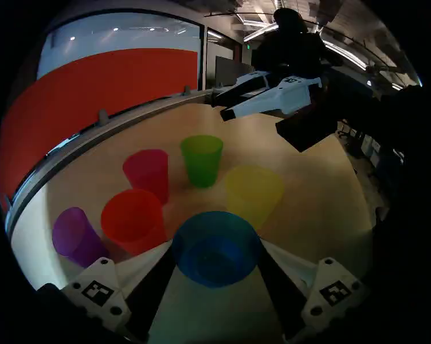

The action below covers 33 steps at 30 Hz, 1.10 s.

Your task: Pour water

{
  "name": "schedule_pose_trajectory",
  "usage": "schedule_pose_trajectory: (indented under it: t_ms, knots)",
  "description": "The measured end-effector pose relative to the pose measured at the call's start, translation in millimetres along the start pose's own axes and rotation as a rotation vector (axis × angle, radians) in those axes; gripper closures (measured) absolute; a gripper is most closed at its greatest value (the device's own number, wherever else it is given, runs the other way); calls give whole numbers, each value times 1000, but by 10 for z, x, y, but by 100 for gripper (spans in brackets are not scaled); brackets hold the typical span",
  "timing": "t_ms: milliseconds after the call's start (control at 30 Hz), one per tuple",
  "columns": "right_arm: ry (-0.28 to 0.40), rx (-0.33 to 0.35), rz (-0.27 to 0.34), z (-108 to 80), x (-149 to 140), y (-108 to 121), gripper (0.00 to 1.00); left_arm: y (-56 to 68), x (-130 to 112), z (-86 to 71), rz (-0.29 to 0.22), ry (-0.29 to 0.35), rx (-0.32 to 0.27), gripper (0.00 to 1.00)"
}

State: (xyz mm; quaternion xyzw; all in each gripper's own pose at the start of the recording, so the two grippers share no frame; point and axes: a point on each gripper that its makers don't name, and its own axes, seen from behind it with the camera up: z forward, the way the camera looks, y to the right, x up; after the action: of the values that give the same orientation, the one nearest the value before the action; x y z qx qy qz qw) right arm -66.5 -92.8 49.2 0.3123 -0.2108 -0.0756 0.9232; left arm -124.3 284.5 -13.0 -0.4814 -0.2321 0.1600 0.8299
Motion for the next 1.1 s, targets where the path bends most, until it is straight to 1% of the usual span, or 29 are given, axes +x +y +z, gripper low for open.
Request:
schedule_pose_trajectory:
  t_ms: [167,267,567,667,833,1100]
  knots:
    - [-25,6,-1,55,-105,-29,0,-29,-9,-49,-4,6,11,11]
    - [-50,7,3,101,-201,-34,0,-47,18,-89,-14,20,18,11]
    - [-96,13,9,190,-401,-56,0,-98,161,-282,-49,76,27,11]
    - [-107,13,8,212,-450,-62,0,-139,221,-357,-56,96,37,11]
    - [-128,2,1,275,-544,-40,0,-241,289,-476,-66,122,62,11]
    - [-148,5,1,417,-620,-55,0,-406,349,-646,-87,152,102,11]
